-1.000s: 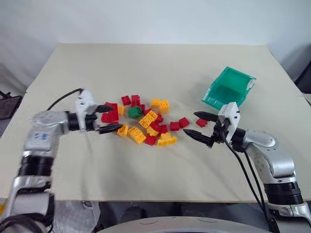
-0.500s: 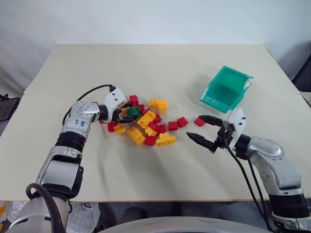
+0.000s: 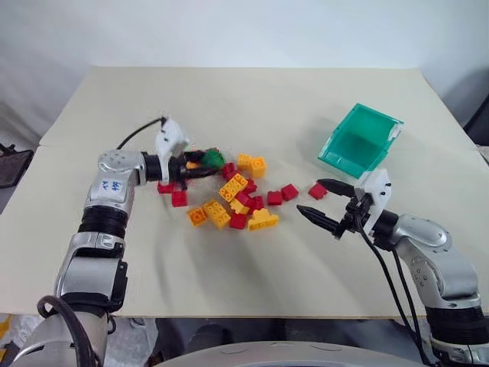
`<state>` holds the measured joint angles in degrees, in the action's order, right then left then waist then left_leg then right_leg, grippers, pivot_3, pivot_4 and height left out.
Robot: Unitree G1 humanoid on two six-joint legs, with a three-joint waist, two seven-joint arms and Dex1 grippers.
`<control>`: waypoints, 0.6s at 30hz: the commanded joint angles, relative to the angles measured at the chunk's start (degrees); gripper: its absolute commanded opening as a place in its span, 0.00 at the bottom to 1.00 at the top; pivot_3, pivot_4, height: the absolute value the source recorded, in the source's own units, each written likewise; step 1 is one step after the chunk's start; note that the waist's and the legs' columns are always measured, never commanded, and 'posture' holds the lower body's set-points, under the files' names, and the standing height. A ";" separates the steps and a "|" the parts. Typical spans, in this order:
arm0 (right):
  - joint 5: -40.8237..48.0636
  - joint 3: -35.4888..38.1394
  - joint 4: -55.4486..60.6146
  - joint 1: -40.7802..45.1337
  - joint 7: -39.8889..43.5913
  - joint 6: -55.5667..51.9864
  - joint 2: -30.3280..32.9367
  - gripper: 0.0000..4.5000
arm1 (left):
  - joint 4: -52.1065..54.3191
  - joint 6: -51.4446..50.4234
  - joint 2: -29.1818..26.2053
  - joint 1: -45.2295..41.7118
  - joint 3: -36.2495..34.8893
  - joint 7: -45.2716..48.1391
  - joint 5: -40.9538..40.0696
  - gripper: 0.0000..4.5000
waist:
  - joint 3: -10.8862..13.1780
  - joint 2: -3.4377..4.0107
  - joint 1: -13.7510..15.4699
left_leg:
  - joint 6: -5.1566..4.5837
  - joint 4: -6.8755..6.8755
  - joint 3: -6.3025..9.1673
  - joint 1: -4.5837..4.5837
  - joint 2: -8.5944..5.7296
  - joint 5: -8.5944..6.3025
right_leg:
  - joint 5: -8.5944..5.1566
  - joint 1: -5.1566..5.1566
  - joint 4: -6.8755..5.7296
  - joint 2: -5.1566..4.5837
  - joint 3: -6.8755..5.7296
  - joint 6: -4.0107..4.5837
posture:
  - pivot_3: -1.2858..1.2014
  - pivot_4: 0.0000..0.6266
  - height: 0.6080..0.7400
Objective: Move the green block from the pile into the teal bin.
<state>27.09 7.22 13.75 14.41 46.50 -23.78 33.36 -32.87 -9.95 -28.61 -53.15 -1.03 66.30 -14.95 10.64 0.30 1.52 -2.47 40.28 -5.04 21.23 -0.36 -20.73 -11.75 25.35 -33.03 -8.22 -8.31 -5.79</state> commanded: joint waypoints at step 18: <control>3.56 17.85 3.84 -11.09 -0.27 -2.48 10.87 1.00 | -8.86 12.52 21.98 -5.67 18.23 3.27 10.63 0.84 | 0.07 -0.12 -0.13 | -0.15 -0.02 -0.23 -0.14 0.06 0.01 | 0.25 0.00 0.15 0.11 0.38 -0.03 | 0.52 0.24 1.00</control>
<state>29.37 22.16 14.82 3.63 46.85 -26.11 43.25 -42.05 0.80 -6.65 -58.13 18.01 69.98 -4.46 10.72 0.17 1.39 -2.62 40.26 -5.21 21.09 -0.29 -20.71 -11.47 25.36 -32.87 -8.11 -7.90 -5.81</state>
